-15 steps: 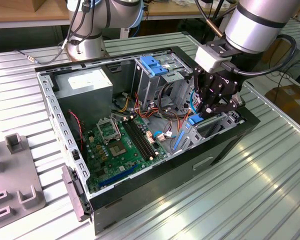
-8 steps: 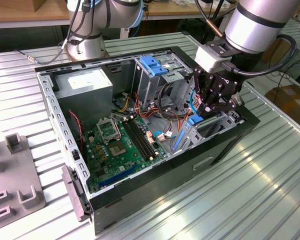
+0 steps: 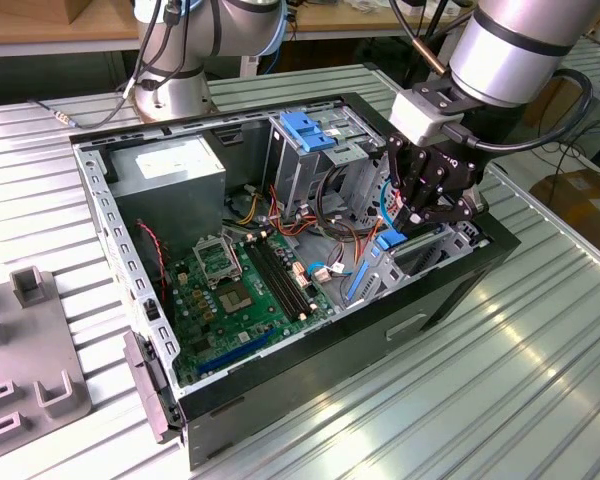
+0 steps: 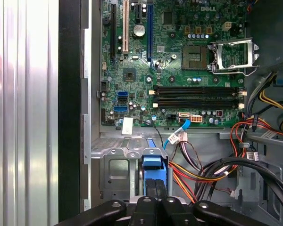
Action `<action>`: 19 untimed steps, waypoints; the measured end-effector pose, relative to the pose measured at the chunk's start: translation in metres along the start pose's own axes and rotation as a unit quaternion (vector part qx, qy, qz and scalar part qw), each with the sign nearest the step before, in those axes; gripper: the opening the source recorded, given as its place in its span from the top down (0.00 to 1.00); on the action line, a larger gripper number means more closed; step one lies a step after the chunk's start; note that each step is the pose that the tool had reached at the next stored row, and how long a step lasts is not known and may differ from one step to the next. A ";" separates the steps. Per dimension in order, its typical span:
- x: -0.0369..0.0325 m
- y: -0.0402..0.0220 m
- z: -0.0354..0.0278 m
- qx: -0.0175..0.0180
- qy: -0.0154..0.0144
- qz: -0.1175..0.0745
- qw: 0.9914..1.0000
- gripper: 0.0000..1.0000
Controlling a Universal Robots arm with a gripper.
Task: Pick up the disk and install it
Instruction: 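Insert the first disk wire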
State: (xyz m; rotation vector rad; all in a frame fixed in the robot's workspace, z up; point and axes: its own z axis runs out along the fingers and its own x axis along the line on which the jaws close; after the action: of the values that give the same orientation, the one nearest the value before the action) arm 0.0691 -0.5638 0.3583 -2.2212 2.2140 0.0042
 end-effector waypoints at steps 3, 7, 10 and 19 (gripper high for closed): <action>0.0000 0.0000 0.0000 0.000 0.000 0.000 1.000 0.90; 0.0000 -0.0021 0.0001 0.000 0.000 0.000 1.000 0.90; 0.0000 -0.0096 0.0004 0.000 0.000 0.000 1.000 0.90; 0.0001 -0.0271 0.0012 0.000 0.000 -0.003 1.000 0.90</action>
State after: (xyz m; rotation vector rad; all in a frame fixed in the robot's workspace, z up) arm 0.0961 -0.5638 0.3571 -2.2287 2.2065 0.0035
